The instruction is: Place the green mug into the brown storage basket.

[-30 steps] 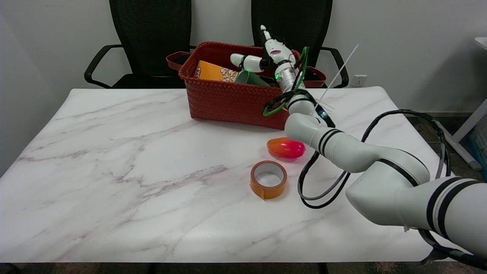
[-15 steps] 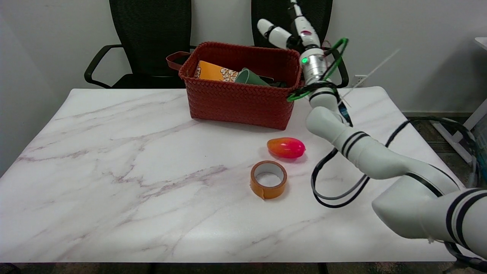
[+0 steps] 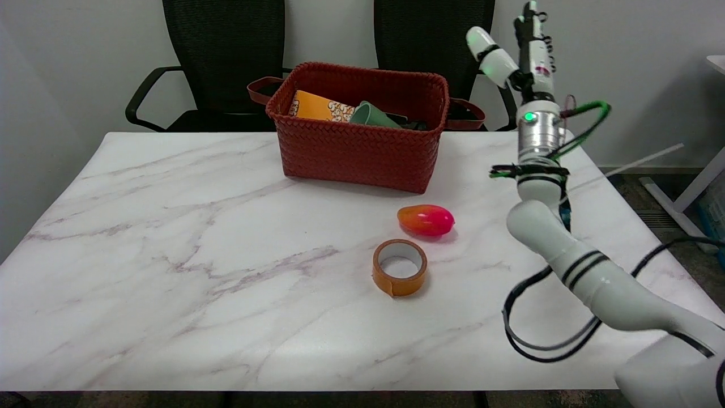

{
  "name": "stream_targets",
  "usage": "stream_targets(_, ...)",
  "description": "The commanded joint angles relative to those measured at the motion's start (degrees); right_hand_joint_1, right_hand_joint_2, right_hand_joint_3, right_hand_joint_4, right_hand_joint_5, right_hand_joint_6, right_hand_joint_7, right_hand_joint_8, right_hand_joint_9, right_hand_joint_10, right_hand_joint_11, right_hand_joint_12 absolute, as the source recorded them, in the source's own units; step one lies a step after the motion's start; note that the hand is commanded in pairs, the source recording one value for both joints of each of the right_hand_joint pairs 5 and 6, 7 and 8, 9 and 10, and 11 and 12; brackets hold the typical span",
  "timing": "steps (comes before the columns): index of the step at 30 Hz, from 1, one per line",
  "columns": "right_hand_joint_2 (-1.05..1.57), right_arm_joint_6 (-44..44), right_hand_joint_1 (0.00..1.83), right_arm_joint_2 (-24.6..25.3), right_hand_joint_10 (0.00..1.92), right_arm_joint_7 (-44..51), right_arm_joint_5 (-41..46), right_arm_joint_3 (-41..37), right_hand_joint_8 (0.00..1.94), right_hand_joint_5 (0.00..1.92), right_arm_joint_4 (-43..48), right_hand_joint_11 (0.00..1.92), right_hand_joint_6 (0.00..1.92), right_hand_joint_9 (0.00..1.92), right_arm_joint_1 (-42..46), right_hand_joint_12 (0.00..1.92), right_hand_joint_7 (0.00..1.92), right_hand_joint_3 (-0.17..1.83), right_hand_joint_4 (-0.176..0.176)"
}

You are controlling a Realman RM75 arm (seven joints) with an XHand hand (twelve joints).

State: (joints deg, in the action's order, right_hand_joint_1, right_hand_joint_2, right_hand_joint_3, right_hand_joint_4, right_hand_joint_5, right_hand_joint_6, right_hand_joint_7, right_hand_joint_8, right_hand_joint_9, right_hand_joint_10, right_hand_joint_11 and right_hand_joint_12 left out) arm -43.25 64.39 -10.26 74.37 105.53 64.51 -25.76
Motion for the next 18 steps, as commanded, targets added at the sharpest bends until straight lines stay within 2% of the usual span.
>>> stream_targets(1, 0.84, -13.3, 0.48, -2.9, 0.20, 0.0, 3.0, -5.8, 0.18, 0.00, 22.9, 0.20, 0.00, 0.20, 23.1, 0.20, 0.18, 0.22, 0.000)
stream_targets(4, 0.84, -13.9, 0.49, -2.4, 0.20, 1.1, 2.8, -4.9, 0.18, 0.00, 25.0, 0.21, 0.00, 0.20, 25.6, 0.21, 0.18, 0.17, 0.000)
stream_targets(7, 0.81, -14.8, 0.53, -2.0, 0.21, 2.4, 2.8, -3.1, 0.19, 0.00, 26.8, 0.22, 0.00, 0.21, 27.2, 0.22, 0.19, 0.00, 0.000)
stream_targets(11, 0.76, -20.7, 0.59, -1.9, 0.22, 2.7, 2.4, 2.1, 0.20, 0.00, 27.3, 0.23, 0.00, 0.22, 28.3, 0.23, 0.20, -0.17, 0.000)
stream_targets(18, 0.67, -29.6, 0.68, -2.0, 0.23, 4.0, 1.5, 7.9, 0.21, 0.00, 26.8, 0.29, 0.00, 0.23, 28.5, 0.29, 0.21, -0.17, 0.000)
